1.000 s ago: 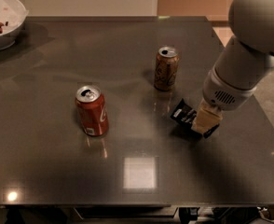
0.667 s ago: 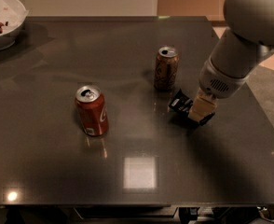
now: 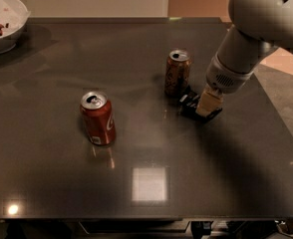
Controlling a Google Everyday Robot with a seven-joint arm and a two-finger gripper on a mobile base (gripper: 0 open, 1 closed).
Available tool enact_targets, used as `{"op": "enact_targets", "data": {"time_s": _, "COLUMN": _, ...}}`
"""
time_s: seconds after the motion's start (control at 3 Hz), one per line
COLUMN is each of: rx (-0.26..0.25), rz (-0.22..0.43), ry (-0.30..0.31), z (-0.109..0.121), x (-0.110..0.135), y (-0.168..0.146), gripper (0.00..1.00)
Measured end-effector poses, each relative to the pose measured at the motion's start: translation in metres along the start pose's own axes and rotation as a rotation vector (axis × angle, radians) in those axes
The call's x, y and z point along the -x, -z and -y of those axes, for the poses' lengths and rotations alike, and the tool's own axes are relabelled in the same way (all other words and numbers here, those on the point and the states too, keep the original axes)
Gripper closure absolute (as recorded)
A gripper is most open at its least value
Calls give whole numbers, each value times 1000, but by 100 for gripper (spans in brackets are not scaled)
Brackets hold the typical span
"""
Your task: Move rxbar chocolate near orange can
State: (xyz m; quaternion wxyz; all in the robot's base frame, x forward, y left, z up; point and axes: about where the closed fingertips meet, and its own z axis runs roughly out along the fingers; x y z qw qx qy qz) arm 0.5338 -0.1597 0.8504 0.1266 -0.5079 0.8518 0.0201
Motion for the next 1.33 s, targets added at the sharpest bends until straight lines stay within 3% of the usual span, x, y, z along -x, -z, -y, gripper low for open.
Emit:
{"op": "enact_targets", "data": {"time_s": 0.67, "rx": -8, "rz": 17, "ry": 10, "z": 8, "x": 7, "y": -5, "gripper": 13}}
{"op": "enact_targets", "data": {"time_s": 1.0, "rx": -9, "rz": 16, "ry": 11, "z": 7, "x": 7, "y": -5, "gripper": 0}}
{"op": "enact_targets", "data": {"time_s": 1.33, "rx": -9, "rz": 16, "ry": 11, "z": 7, "x": 7, "y": -5, "gripper": 0}}
